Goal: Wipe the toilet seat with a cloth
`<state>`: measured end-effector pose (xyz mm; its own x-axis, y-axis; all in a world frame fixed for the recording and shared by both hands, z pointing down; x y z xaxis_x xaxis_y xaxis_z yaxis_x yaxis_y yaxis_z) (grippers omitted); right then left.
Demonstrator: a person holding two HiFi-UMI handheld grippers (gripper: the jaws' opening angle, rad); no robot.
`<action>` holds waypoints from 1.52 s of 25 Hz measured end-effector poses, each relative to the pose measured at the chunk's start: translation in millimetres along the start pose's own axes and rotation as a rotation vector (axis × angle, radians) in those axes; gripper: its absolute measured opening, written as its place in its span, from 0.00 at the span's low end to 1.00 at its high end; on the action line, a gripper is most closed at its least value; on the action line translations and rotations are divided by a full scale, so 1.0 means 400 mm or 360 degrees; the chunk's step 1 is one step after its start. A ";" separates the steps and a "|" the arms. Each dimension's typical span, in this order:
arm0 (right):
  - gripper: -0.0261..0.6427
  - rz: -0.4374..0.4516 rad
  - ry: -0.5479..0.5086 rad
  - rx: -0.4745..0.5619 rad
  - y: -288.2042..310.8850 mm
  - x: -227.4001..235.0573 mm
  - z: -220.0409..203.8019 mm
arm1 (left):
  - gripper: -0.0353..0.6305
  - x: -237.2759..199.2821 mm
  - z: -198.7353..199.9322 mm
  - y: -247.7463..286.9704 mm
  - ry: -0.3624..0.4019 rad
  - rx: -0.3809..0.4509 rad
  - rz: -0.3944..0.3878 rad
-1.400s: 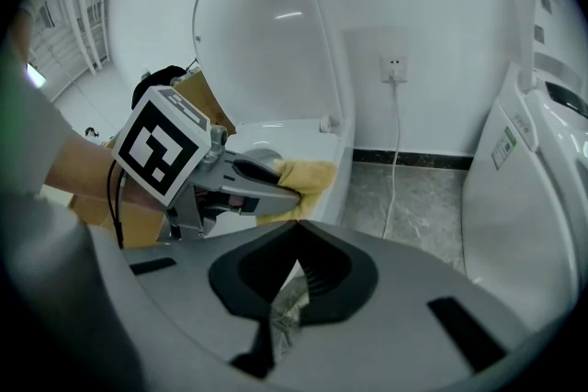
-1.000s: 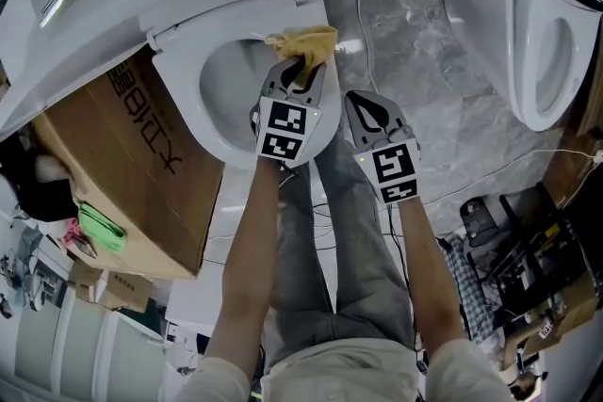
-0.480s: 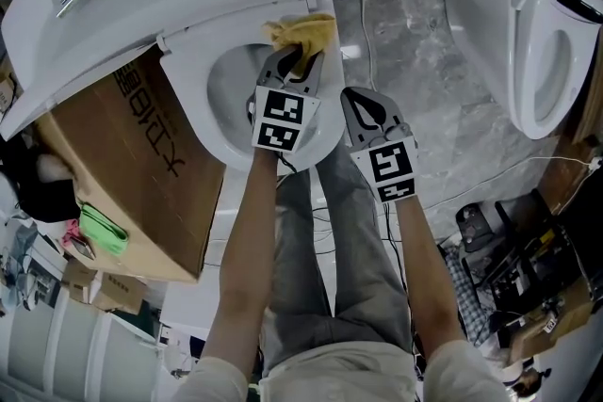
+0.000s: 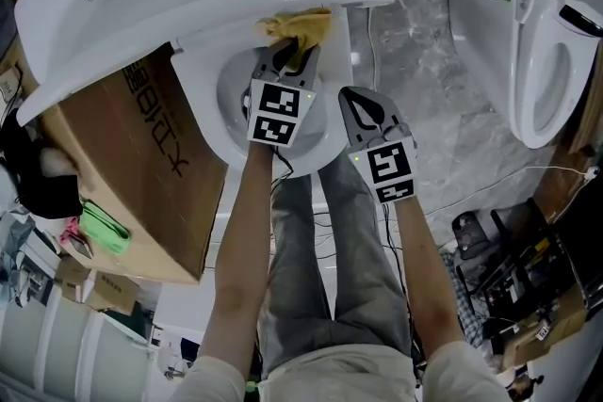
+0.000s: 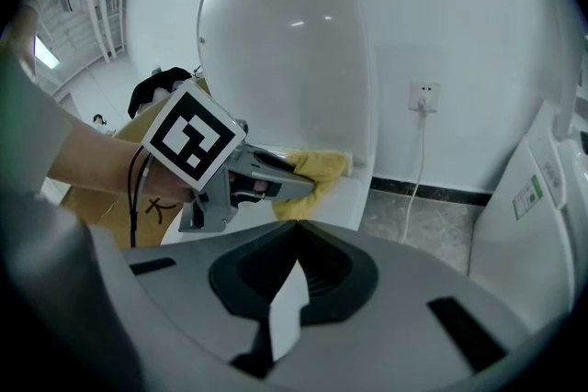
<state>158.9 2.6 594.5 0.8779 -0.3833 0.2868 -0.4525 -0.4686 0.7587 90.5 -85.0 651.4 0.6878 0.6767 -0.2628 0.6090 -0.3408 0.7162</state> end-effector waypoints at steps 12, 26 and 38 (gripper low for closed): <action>0.05 0.0038 -0.0064 -0.0039 0.019 -0.059 -0.001 | 0.18 -0.098 -0.020 -0.059 -0.0021 0.0017 0.0085; 0.05 0.0113 -0.0169 -0.0039 0.068 -0.163 0.040 | 0.18 -0.209 -0.089 -0.154 -0.0123 0.0024 0.0210; 0.05 0.0162 -0.0244 -0.0064 0.091 -0.258 0.036 | 0.18 -0.296 -0.164 -0.252 -0.0230 0.0027 0.0345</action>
<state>49.5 13.6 584.2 0.7926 -0.5452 0.2730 -0.5282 -0.3904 0.7540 -78.5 -87.8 652.7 0.8514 0.4869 -0.1951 0.4472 -0.4795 0.7550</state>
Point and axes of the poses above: the fingertips, and each gripper's own axes: y forward along the fingers, x to its right, z out of its top, the point moved 3 cm from there along -y, backward along the fingers, and after that the axes turned 2 degrees about y, right-handed, at the moved point
